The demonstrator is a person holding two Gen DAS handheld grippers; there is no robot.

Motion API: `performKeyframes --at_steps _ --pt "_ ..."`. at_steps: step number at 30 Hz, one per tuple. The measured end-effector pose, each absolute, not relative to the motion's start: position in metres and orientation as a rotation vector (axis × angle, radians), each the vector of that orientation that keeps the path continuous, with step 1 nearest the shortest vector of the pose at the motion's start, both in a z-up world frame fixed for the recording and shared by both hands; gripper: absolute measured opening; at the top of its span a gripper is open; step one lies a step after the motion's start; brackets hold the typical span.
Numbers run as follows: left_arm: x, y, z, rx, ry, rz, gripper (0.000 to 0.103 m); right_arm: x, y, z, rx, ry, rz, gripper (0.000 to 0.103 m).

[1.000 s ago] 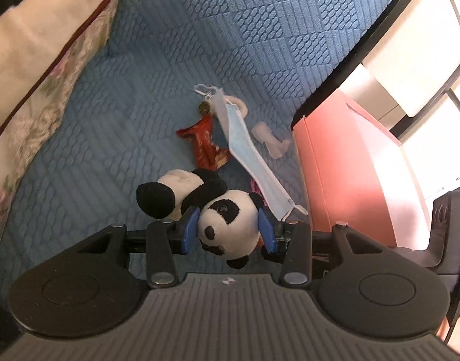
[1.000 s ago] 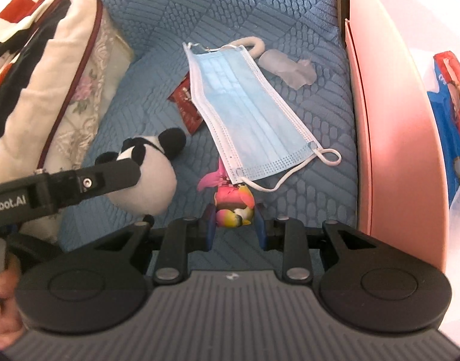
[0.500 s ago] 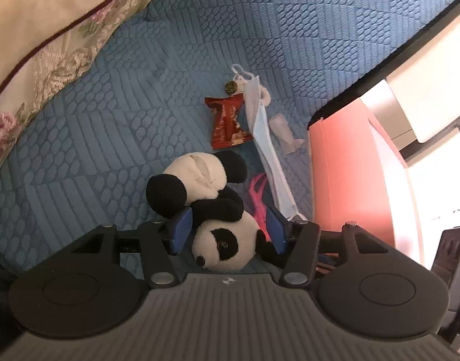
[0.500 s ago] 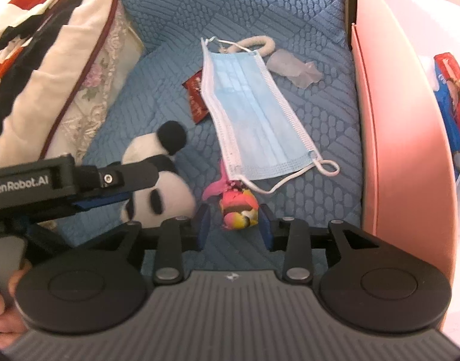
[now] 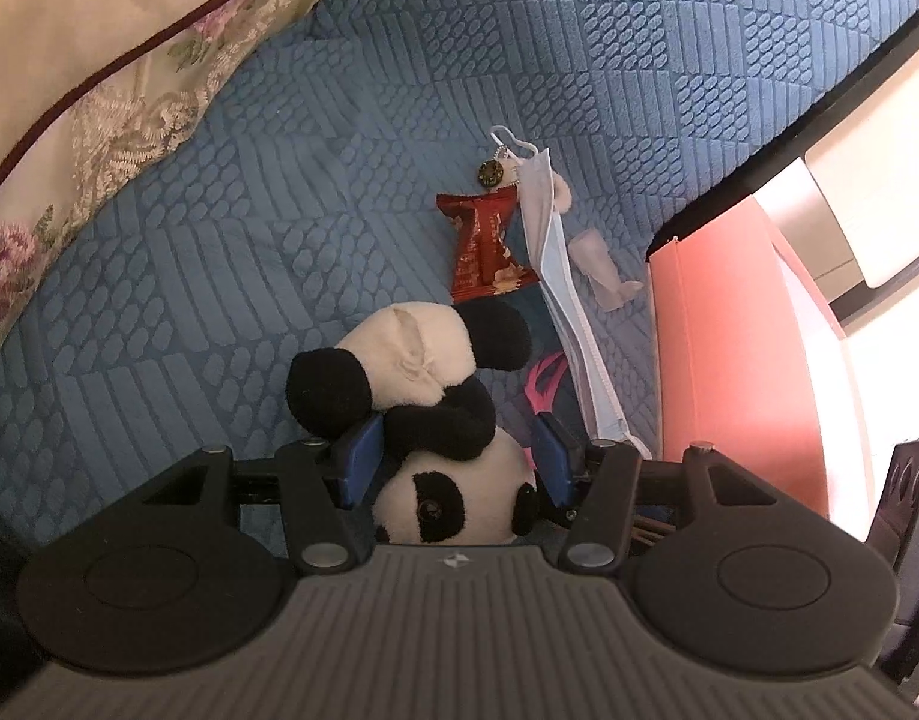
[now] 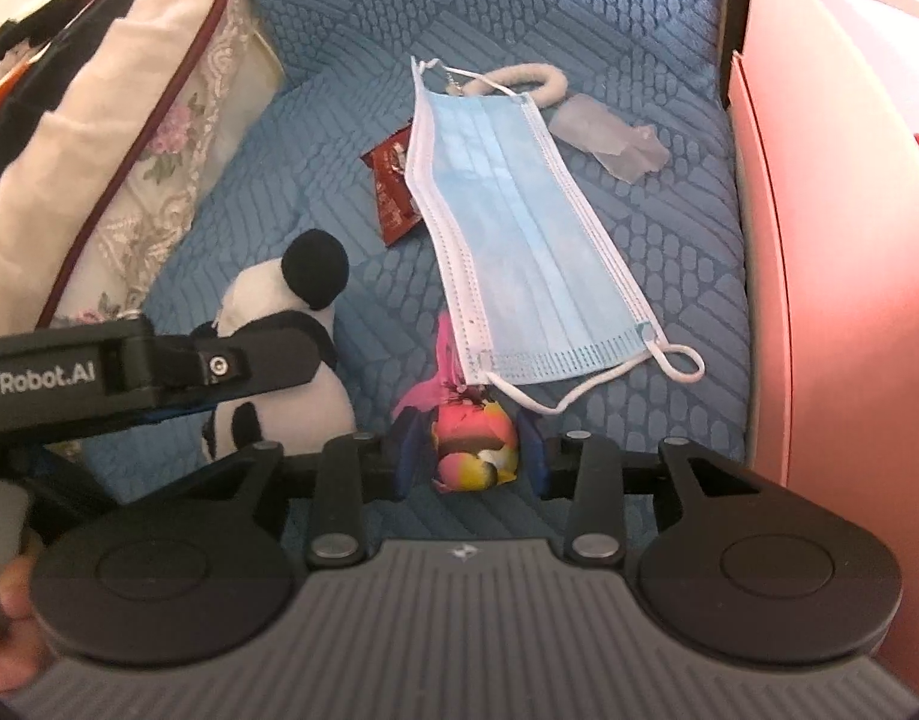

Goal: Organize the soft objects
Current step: 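Lift the panda plush with the left tool while the right tool lifts the pink toy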

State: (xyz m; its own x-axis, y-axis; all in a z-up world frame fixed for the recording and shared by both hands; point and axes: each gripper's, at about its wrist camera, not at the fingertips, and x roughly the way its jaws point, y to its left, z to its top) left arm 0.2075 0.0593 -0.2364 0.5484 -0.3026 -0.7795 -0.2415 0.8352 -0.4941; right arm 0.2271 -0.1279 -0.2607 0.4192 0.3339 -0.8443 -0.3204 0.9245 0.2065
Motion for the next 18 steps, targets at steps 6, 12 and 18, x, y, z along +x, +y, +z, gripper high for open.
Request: performKeyframes --at_steps 6,12,18 --pt "0.208 0.057 -0.236 -0.588 1.007 -0.039 0.06 0.218 -0.125 -0.252 -0.002 1.038 0.464 0.033" --pt "0.208 0.054 -0.237 -0.559 1.012 -0.033 0.06 0.209 -0.121 -0.252 -0.042 1.047 0.469 0.033" --pt "0.208 0.05 -0.24 -0.532 1.017 -0.033 0.06 0.203 -0.122 -0.256 -0.081 1.063 0.454 0.033"
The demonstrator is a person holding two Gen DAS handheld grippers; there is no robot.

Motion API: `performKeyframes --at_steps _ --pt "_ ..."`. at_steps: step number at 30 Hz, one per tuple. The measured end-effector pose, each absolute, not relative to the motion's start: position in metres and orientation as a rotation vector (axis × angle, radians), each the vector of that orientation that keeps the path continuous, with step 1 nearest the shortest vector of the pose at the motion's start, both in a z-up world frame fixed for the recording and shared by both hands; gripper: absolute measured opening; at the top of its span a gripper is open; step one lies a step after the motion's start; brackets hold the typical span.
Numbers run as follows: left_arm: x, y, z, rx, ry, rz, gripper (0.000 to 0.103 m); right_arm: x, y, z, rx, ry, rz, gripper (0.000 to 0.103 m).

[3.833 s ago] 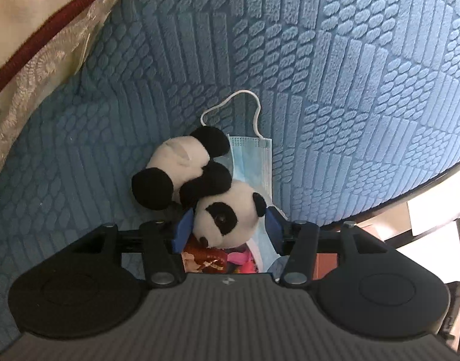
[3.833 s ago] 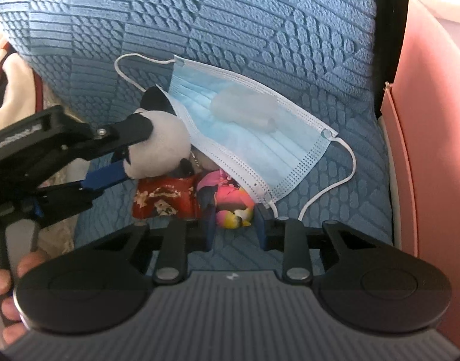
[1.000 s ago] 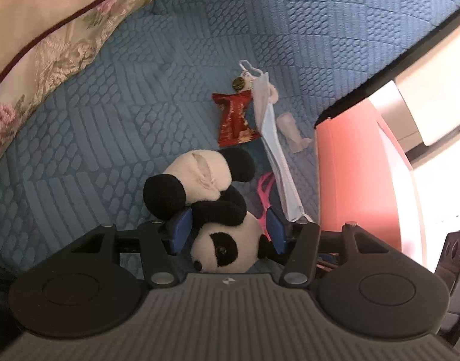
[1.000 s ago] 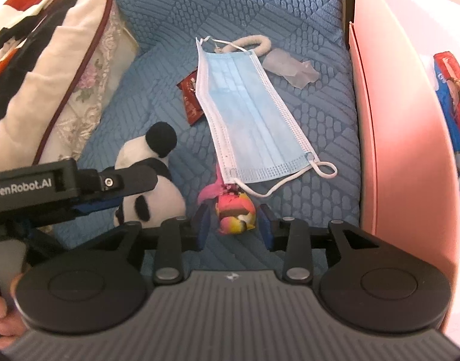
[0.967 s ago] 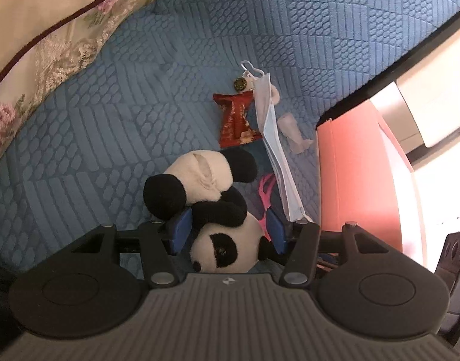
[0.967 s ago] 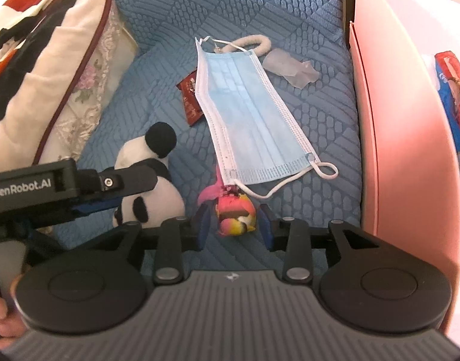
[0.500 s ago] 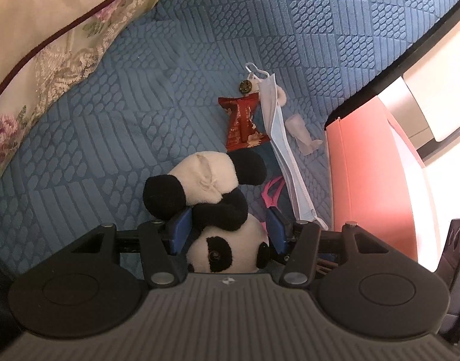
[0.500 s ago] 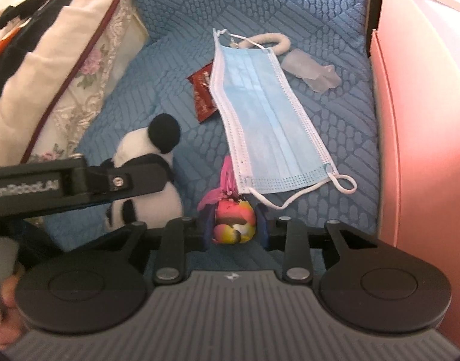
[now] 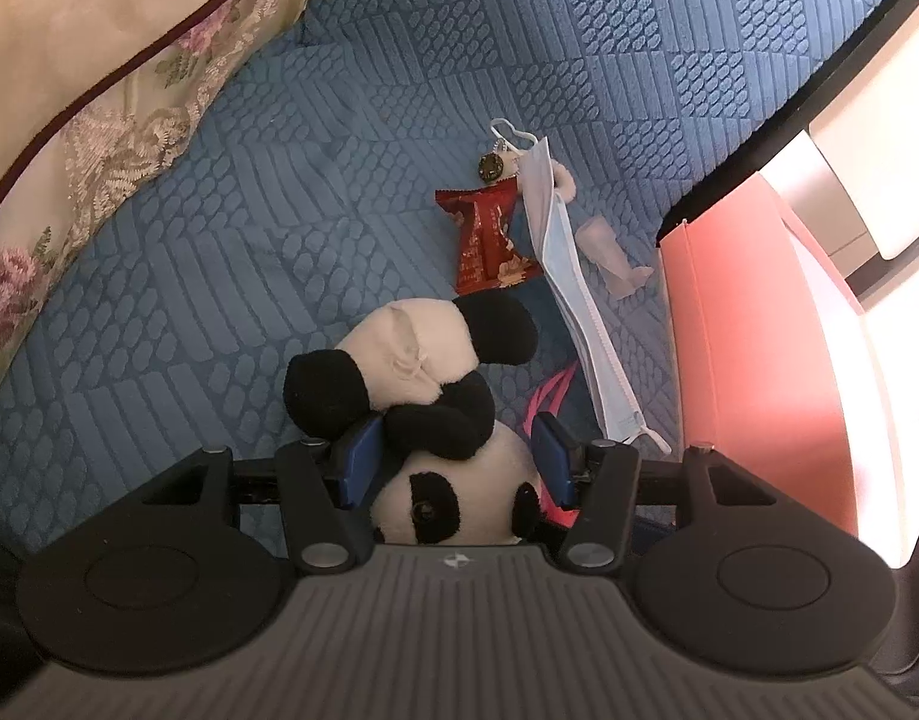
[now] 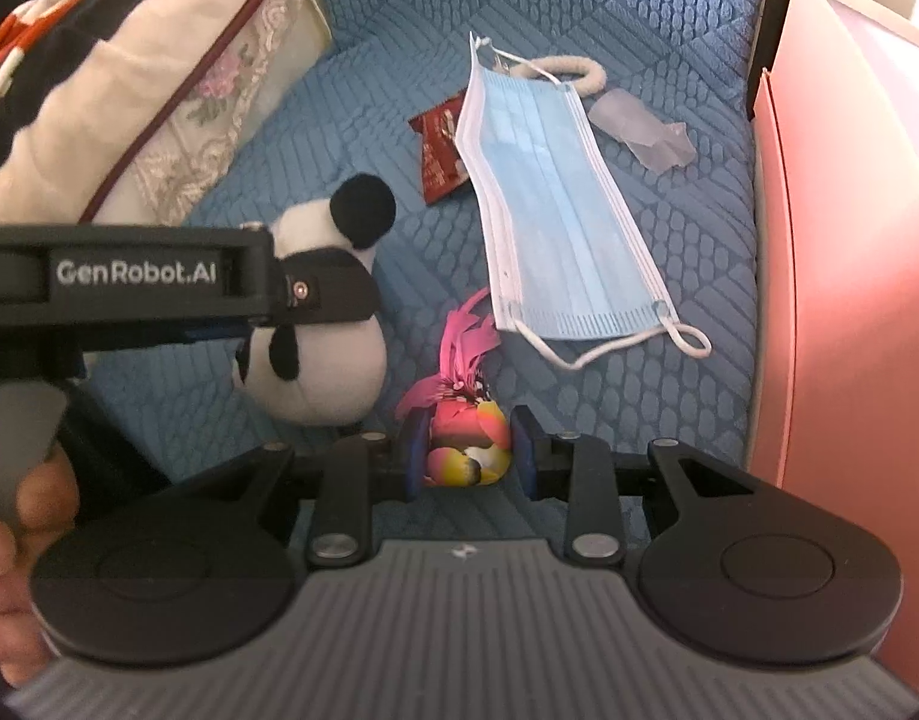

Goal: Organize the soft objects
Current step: 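Lift the panda plush with the left tool while the right tool lifts the pink toy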

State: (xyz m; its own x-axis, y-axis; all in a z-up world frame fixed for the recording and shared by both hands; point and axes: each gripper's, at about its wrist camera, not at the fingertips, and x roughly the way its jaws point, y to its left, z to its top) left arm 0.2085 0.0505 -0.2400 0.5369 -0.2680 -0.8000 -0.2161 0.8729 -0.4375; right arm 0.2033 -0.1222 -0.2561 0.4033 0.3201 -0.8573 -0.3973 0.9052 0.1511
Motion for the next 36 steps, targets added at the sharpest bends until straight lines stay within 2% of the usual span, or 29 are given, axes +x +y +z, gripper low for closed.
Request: performKeyframes --at_steps 9,25,36 --pt "0.21 0.044 -0.241 -0.505 1.023 -0.052 0.057 0.199 -0.125 -0.256 -0.054 1.085 0.454 0.033" --pt "0.183 0.038 -0.212 -0.392 1.011 -0.096 0.055 0.163 -0.14 -0.236 -0.056 1.003 0.415 0.033" --pt "0.169 0.041 -0.183 -0.446 0.972 -0.091 0.055 0.158 -0.161 -0.202 0.014 0.95 0.389 0.033"
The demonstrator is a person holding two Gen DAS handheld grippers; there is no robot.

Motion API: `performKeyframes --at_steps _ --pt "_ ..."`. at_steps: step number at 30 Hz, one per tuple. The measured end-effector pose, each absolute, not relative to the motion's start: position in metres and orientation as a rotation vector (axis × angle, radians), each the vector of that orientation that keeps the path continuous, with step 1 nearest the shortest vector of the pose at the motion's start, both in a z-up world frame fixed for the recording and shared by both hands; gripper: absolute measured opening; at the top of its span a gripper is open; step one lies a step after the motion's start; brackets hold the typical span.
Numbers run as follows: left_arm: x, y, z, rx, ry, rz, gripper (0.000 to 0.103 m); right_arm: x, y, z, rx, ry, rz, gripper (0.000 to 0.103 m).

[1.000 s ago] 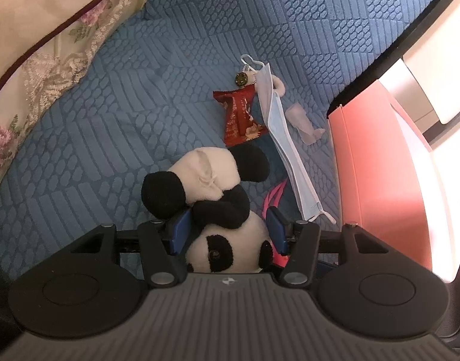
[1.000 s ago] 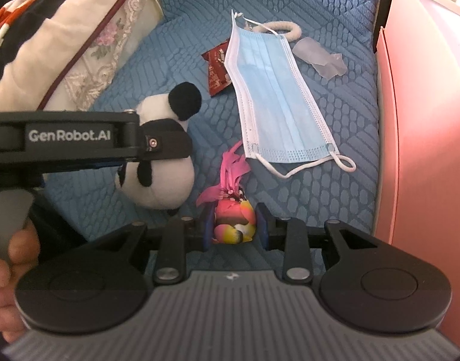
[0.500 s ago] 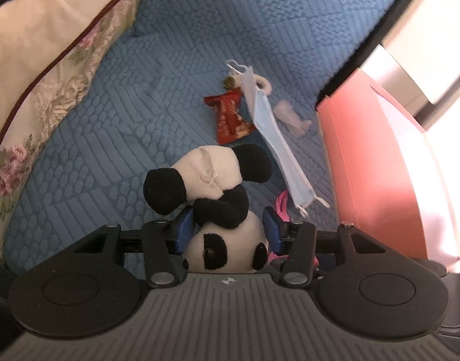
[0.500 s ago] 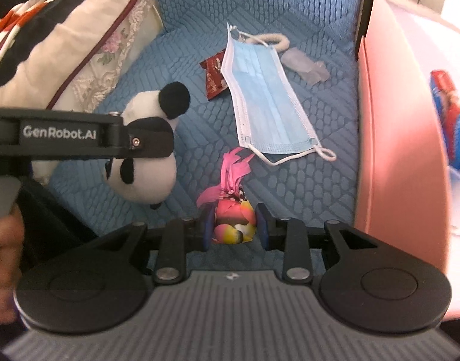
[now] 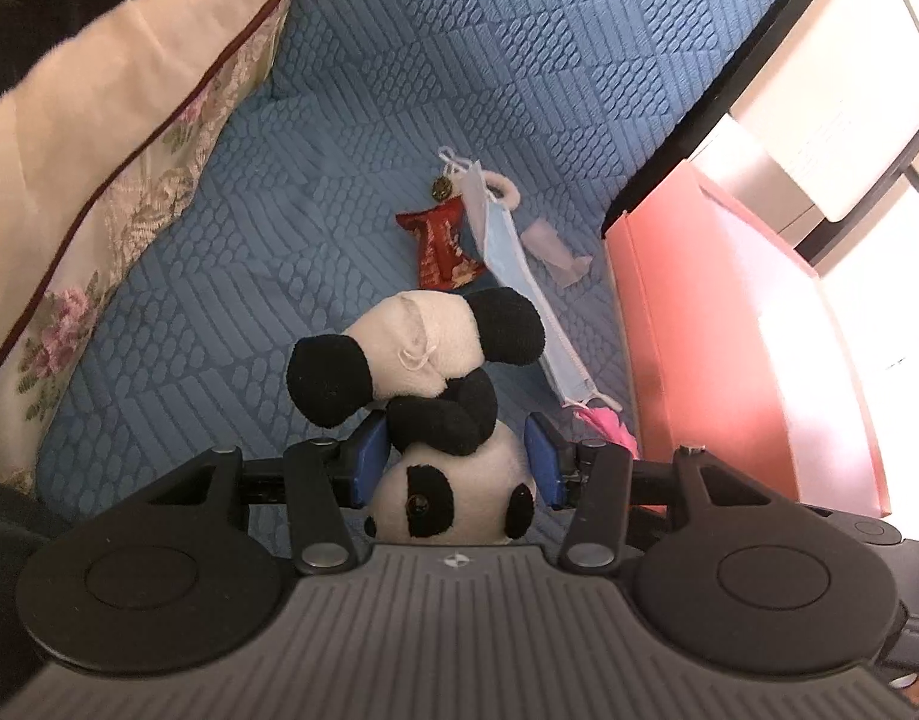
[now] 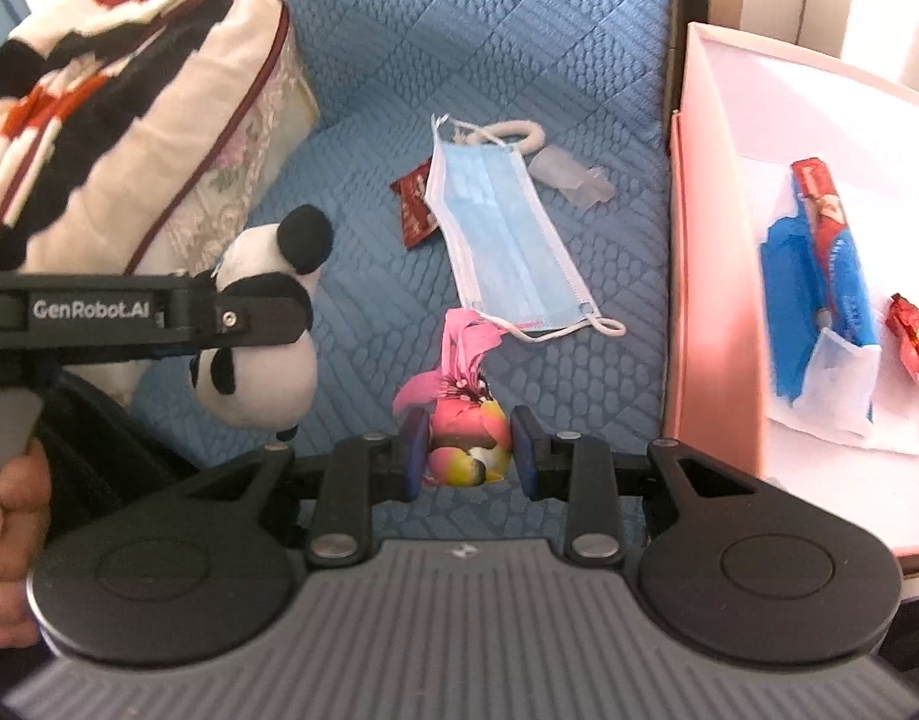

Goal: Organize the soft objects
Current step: 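Lift the panda plush with the left tool while the right tool lifts the pink toy, then carry the panda plush and pink toy over the pink box with both tools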

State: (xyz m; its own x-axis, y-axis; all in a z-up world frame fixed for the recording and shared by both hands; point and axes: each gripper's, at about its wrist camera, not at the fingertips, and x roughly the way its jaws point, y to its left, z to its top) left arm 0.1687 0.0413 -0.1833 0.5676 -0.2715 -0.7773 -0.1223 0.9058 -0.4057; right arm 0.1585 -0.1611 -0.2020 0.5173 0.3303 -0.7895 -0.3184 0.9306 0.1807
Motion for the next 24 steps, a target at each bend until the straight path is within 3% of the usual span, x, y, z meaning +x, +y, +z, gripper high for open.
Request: performKeyframes --at_steps 24 --pt "0.179 -0.028 -0.078 -0.433 0.822 -0.211 0.055 0.161 -0.231 -0.087 0.08 0.774 0.32 0.033"
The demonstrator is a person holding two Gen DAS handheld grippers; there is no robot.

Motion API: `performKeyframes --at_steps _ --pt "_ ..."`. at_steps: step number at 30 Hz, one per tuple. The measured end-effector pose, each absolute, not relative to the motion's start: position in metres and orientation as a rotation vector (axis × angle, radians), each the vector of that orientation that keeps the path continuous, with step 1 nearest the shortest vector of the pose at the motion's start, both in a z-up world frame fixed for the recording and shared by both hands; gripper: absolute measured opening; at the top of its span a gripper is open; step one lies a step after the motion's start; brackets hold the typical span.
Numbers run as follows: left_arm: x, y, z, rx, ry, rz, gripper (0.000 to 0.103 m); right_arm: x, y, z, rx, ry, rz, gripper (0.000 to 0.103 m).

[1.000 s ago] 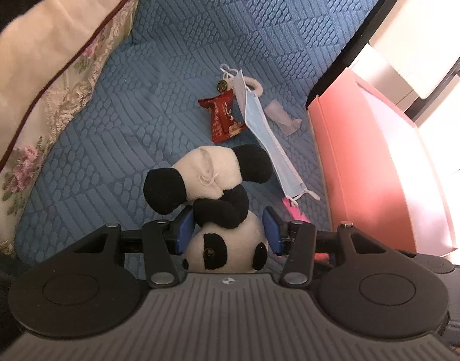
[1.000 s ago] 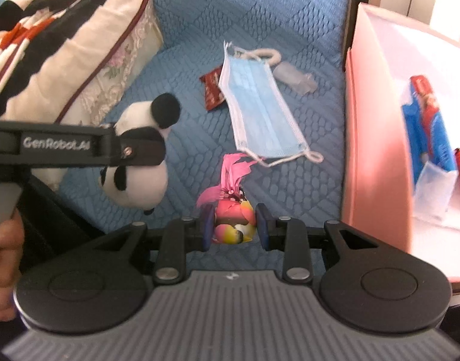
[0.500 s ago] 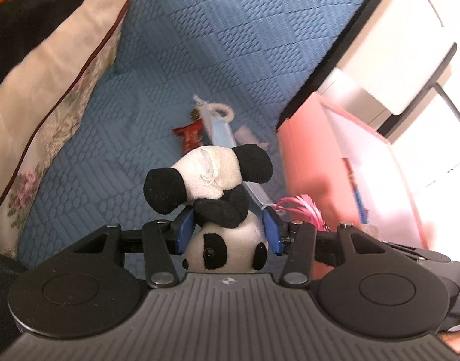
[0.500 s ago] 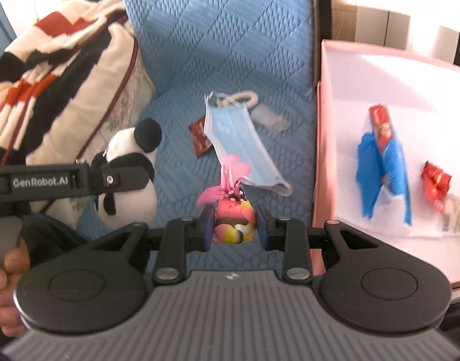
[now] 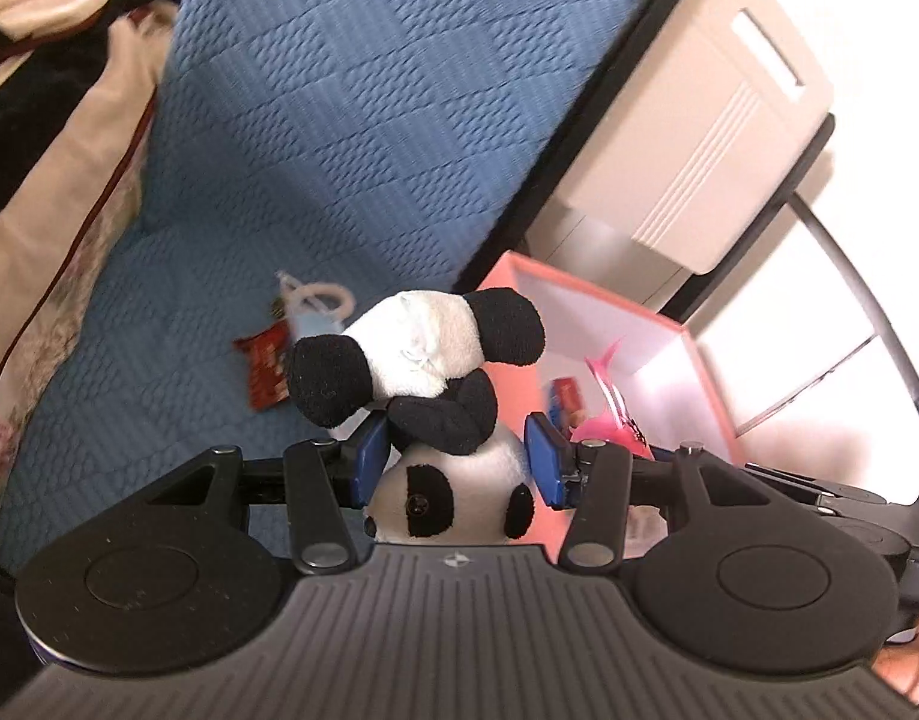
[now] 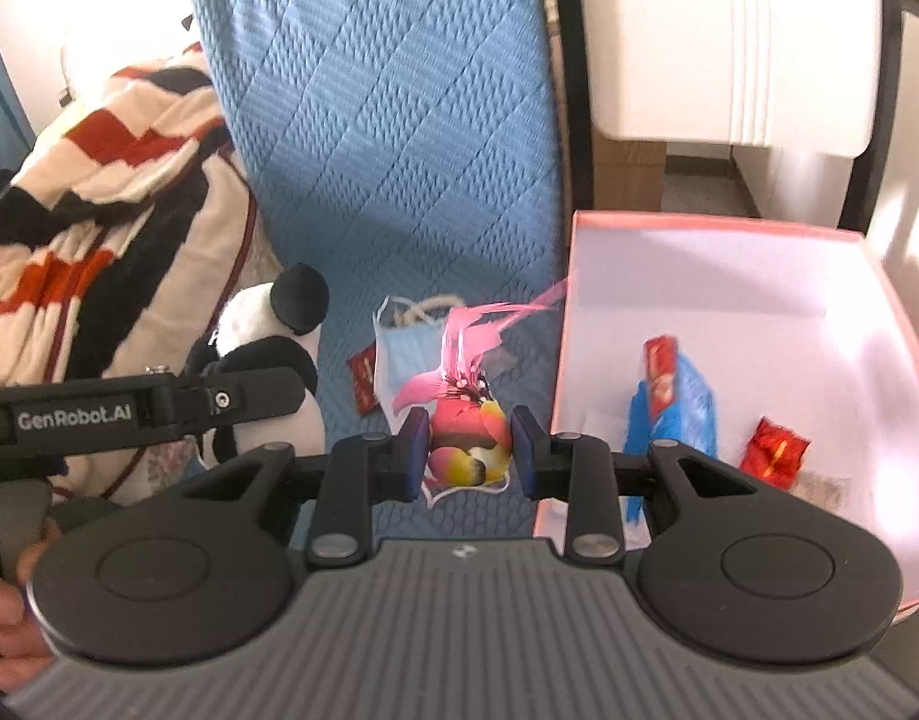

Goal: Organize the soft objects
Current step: 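Carry the panda plush and pink toy over the pink box with both tools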

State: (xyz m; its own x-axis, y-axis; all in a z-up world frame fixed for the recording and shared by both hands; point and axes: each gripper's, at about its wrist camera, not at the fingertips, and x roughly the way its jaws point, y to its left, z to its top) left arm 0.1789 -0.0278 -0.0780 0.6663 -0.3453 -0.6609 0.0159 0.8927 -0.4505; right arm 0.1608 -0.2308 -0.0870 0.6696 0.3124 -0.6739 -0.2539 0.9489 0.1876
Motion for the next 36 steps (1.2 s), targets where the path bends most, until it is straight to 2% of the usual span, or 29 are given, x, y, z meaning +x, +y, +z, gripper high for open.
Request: performKeyframes --at_steps 11,19,36 --pt "0.192 -0.078 -0.039 -0.419 0.76 -0.265 0.055 0.157 -0.279 -0.05 0.082 0.721 0.271 0.033" --pt "0.201 -0.12 -0.025 -0.373 0.748 -0.307 0.055 0.155 -0.316 -0.051 0.098 0.716 0.241 0.033" --pt "0.23 -0.211 -0.082 -0.31 0.88 -0.354 0.055 0.18 -0.39 -0.125 0.141 0.845 0.143 0.033"
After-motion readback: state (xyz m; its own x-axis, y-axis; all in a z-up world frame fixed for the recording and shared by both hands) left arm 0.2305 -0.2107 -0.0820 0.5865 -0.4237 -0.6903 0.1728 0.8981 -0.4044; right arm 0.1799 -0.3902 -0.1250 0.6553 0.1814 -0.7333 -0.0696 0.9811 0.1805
